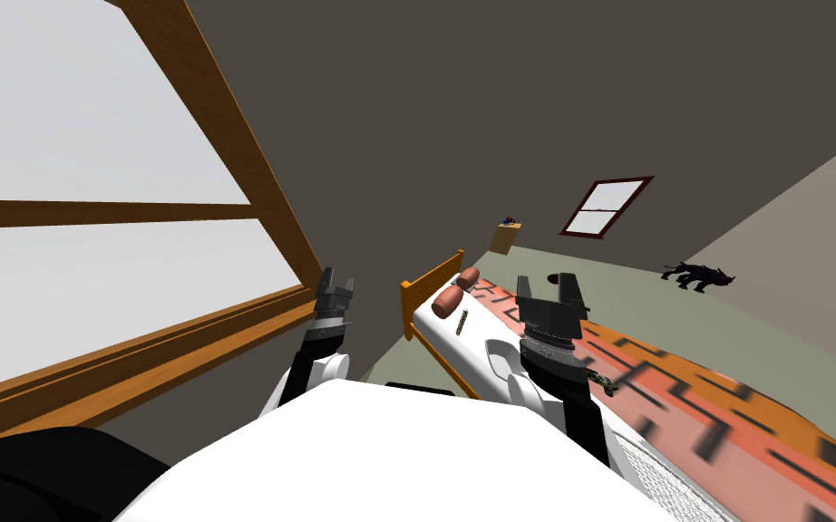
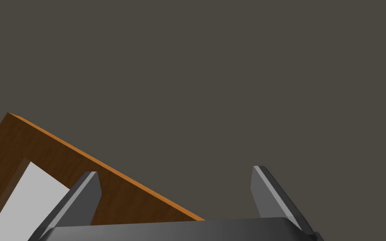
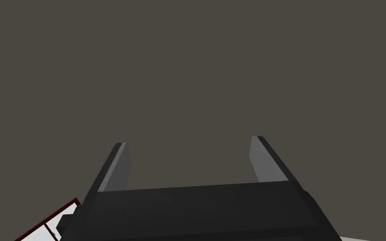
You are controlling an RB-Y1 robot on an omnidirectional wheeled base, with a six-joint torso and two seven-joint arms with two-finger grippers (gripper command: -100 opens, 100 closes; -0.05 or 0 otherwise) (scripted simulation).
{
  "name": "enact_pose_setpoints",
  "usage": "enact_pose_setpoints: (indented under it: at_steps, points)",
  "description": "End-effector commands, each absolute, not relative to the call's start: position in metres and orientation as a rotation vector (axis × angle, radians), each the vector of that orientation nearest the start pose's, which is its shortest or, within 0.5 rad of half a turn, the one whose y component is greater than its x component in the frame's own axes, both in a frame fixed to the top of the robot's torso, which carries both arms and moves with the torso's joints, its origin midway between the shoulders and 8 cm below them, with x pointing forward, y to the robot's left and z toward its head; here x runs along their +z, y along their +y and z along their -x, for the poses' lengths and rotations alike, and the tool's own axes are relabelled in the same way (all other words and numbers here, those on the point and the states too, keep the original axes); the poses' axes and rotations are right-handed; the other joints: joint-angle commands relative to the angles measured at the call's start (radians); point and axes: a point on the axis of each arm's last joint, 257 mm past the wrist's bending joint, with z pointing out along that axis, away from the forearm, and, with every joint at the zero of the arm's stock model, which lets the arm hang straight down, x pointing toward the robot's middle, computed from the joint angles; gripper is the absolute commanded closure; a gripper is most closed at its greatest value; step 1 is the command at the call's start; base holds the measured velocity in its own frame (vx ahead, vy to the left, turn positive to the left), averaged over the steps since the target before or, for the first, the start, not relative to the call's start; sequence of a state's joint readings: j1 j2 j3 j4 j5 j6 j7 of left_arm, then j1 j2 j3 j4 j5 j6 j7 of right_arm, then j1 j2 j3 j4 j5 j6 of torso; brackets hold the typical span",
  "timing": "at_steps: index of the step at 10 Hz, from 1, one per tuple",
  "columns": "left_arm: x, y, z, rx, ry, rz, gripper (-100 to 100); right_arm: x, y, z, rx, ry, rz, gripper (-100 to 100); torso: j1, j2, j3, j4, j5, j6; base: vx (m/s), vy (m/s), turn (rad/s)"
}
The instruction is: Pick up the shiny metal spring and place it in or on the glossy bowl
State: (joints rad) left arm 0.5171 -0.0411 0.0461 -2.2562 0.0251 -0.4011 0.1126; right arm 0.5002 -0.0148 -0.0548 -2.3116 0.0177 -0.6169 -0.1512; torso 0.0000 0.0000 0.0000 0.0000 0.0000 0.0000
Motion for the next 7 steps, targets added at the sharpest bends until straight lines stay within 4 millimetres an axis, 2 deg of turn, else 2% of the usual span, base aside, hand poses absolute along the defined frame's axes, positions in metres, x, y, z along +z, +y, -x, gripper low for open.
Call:
enact_pose_setpoints:
  at_steps: [1, 4, 7]
  points:
    - [-0.011, 0.309, -0.357, -1.334, 0.61, 0.856, 0, 0.047, -0.287, -0.325, 1.425, 0.545, -0.588, -100, 0.0, 0.0, 0.0, 0.0, 0.0, 0.0, 0.0, 0.0, 0.0]
    - [-0.011, 0.309, -0.357, -1.334, 0.61, 0.856, 0, 0.015, -0.297, -0.35, 1.441, 0.615, -0.693, -100, 0.0, -0.001, -0.001, 0.0, 0.0, 0.0, 0.016, 0.0, -0.002]
    - [-0.011, 0.309, -0.357, -1.334, 0.61, 0.856, 0, -0.032, -0.313, -0.38, 1.458, 0.677, -0.859, -100, -0.001, -0.002, -0.001, -0.001, 0.0, 0.0, 0.028, -0.001, -0.009]
